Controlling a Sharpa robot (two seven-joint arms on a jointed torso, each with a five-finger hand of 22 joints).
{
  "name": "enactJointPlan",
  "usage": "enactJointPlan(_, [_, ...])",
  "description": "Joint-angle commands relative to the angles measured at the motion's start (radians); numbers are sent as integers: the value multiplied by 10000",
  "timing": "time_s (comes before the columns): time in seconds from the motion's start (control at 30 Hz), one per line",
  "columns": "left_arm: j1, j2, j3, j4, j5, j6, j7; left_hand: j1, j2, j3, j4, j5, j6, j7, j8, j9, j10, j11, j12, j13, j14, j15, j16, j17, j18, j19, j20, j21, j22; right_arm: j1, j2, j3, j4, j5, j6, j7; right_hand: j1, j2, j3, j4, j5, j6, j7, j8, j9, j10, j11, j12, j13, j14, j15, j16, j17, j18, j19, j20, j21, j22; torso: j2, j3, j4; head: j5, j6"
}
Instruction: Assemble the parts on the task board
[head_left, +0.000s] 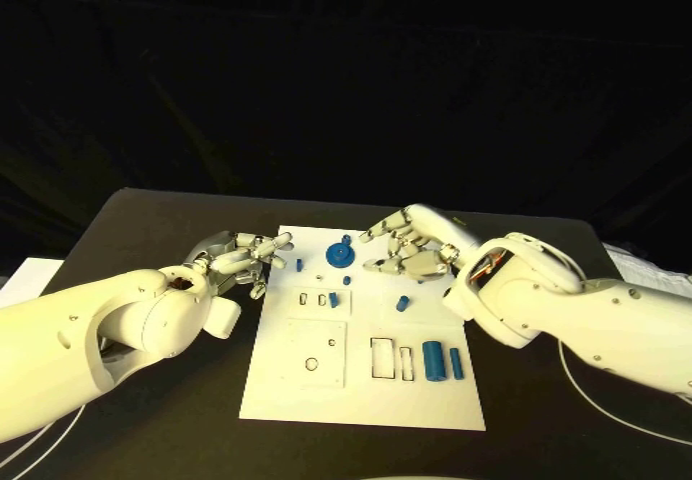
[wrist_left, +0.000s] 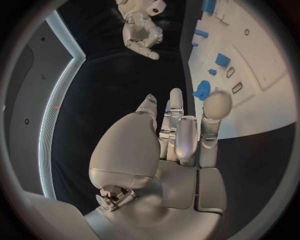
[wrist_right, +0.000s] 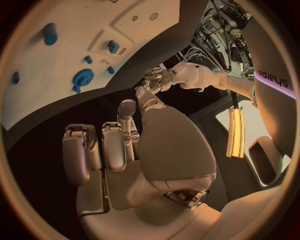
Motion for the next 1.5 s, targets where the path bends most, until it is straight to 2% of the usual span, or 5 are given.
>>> enactJointPlan(0.03, [229, 236, 13, -157, -3294, 1565, -3860, -119, 317, -232, 233, -145, -57, -32, 790, 506, -997, -131, 1807, 1604, 890, -166, 1713, 2434, -390, 350, 2, 1988, 2487, 201, -281, -1, -254, 2499, 92, 737, -30, 103, 30, -16, 197, -16, 30, -11, -22, -99, 19, -105, -87, 453, 24, -100, 72, 89, -100, -8, -69, 780, -76, 73, -129, 120, -25])
enactJointPlan(0.23, [625, 820, 15, -450, -6185, 2818, -5948, -855, 492, -1256, 387, -309, -787, -169, 2603, 1759, -1432, -252, 5402, 4831, 1056, -135, 2124, 2971, -646, 587, 34, 3399, 4565, 465, -638, 5, -755, 3520, 102, 752, -30, 126, 8, -21, 349, -86, 49, -62, -40, -150, 33, -196, -173, 431, 33, -200, -29, 115, -175, -5, -135, 669, -106, 175, -245, 312, -8])
enactJointPlan(0.43, [847, 1513, 13, -920, -7067, 3412, -6551, -1527, 640, -1924, 398, -404, -936, -362, 3594, 2500, -525, -473, 7210, 6763, 1056, -278, 2124, 2971, -769, 842, -125, 3823, 5302, 518, -726, 5, -1088, 3734, 201, 513, -42, 122, -9, -17, 336, -108, 54, -77, -44, -214, 39, -351, -289, 399, 37, -311, -158, 142, -254, -3, -197, 556, -112, 184, -240, 335, -43])
enactJointPlan(0.97, [1093, 2957, 19, -2183, -7434, 4630, -6874, -1869, 793, -2590, 393, -418, -1294, -493, 4382, 3271, -184, -589, 7999, 7690, 1056, -401, 2124, 2971, -806, 898, -257, 3935, 5515, 525, -618, -4, -1311, 3823, 498, 1, -69, 127, -93, 2, 444, -131, 61, -94, -41, -352, 49, -568, -476, 344, 49, -514, -350, 203, -432, 9, -357, 296, -104, 160, -249, 438, -138])
enactJointPlan(1.5, [1109, 3576, 22, -2750, -7498, 5395, -6965, -1292, 982, -2555, 289, -222, -1486, -538, 4836, 3795, -79, -622, 8226, 7961, 1056, -421, 2124, 2971, -837, 967, -268, 4019, 5691, 512, -513, -11, -1502, 3806, 650, -153, -73, 135, -113, 8, 513, -111, 59, -83, -35, -360, 48, -589, -507, 344, 47, -539, -368, 202, -427, 9, -363, 295, -111, 151, -249, 396, -223])
